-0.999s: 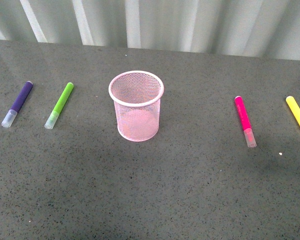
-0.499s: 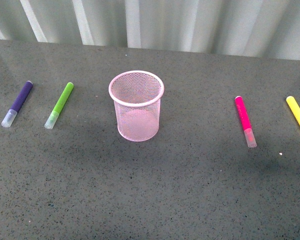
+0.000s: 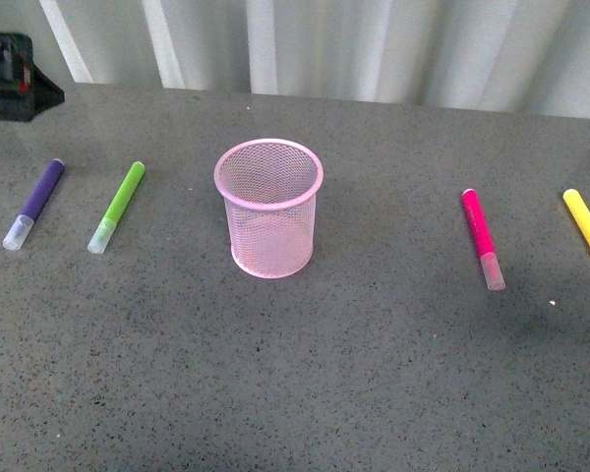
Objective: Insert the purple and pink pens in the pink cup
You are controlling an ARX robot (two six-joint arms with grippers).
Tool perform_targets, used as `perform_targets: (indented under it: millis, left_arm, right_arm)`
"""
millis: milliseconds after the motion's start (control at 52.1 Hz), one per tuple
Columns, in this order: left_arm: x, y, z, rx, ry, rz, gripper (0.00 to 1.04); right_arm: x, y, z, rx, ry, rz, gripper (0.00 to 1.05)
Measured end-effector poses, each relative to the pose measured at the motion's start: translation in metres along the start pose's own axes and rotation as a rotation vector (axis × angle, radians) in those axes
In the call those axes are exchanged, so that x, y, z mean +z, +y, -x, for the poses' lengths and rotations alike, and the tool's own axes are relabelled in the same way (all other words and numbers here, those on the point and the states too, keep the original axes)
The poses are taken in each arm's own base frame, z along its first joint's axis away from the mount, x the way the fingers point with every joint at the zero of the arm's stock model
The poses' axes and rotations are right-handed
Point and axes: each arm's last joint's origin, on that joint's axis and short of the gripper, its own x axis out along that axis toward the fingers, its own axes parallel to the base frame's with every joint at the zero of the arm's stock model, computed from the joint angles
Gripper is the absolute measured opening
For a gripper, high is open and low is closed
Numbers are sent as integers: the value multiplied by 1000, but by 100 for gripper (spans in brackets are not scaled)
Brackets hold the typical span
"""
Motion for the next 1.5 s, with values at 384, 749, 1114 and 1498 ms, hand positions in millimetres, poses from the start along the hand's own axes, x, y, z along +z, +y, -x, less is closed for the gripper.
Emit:
perform_targets:
  millis: [384, 749, 1114, 1498]
  left_arm:
    - [-19, 9, -58, 33, 135, -76, 98]
    - [-35, 9, -72, 26, 199, -79, 98]
    - [-43, 12, -83, 35, 233, -85, 98]
    - [-41, 13, -84, 25, 251, -72, 47]
  right_arm:
    - [0, 0, 0, 0, 0, 0, 98]
    - [0, 0, 0, 0, 0, 0, 98]
    - [0, 0, 0, 0, 0, 0, 98]
    - [0, 0, 0, 0, 0, 0, 98]
